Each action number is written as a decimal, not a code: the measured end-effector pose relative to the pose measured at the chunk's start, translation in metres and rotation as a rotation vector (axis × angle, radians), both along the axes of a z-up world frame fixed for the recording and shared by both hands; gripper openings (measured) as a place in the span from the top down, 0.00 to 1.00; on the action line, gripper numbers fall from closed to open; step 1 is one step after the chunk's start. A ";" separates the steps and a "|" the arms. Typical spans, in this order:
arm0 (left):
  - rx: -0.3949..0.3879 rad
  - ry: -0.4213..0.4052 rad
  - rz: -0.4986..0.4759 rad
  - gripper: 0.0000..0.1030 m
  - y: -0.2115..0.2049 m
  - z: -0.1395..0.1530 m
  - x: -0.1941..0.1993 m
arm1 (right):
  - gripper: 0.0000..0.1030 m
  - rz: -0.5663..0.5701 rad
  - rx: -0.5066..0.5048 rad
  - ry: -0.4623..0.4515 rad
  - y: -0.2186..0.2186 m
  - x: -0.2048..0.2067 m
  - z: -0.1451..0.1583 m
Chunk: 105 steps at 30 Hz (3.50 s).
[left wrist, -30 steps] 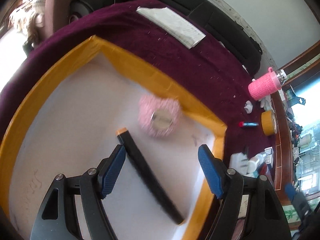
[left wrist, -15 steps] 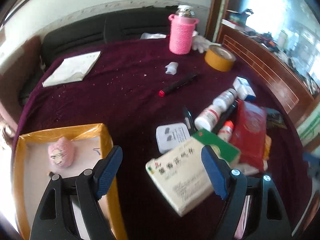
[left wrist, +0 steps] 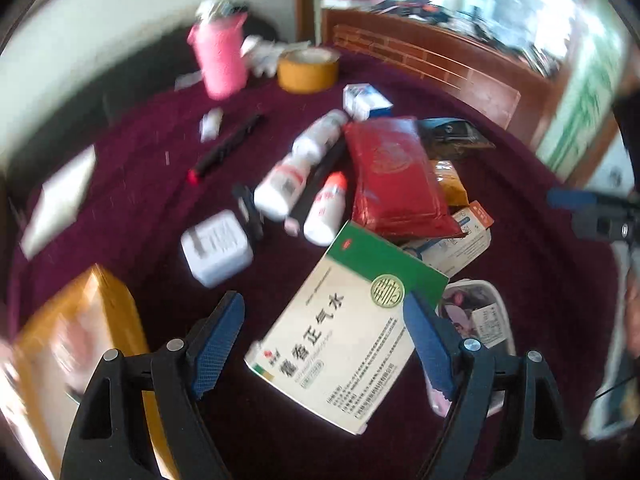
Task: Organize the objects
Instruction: 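Grasp the green-and-white medicine box with the left gripper, then grasp the pink pouch with the right gripper while the left gripper holds the box, then lower the pouch into the tray with the right gripper while the left places the box beside it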
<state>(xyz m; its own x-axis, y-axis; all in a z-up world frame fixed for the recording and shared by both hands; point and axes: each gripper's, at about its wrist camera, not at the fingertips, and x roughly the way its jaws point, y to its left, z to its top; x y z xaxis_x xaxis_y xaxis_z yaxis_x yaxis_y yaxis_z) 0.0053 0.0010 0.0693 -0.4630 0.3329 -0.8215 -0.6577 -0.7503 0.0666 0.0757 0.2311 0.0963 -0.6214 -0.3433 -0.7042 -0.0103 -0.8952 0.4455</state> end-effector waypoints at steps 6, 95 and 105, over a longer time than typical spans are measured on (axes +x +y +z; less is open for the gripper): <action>-0.123 0.068 -0.212 0.22 0.031 -0.002 0.022 | 0.04 0.022 0.004 -0.016 -0.008 0.007 -0.002; 0.326 -0.053 0.828 0.34 -0.332 0.001 -0.047 | 0.15 0.335 0.320 -0.116 -0.370 -0.195 -0.013; 0.473 0.069 0.965 0.33 -0.375 0.039 0.025 | 0.15 0.470 0.101 -0.167 -0.362 -0.146 0.018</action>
<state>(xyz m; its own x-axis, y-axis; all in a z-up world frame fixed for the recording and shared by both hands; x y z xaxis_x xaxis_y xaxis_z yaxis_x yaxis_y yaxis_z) 0.0302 -0.3742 0.1078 -0.7404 0.0793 -0.6674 0.2196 -0.9100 -0.3517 -0.0701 -0.1305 0.1144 -0.2923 -0.4843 -0.8246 0.3407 -0.8584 0.3834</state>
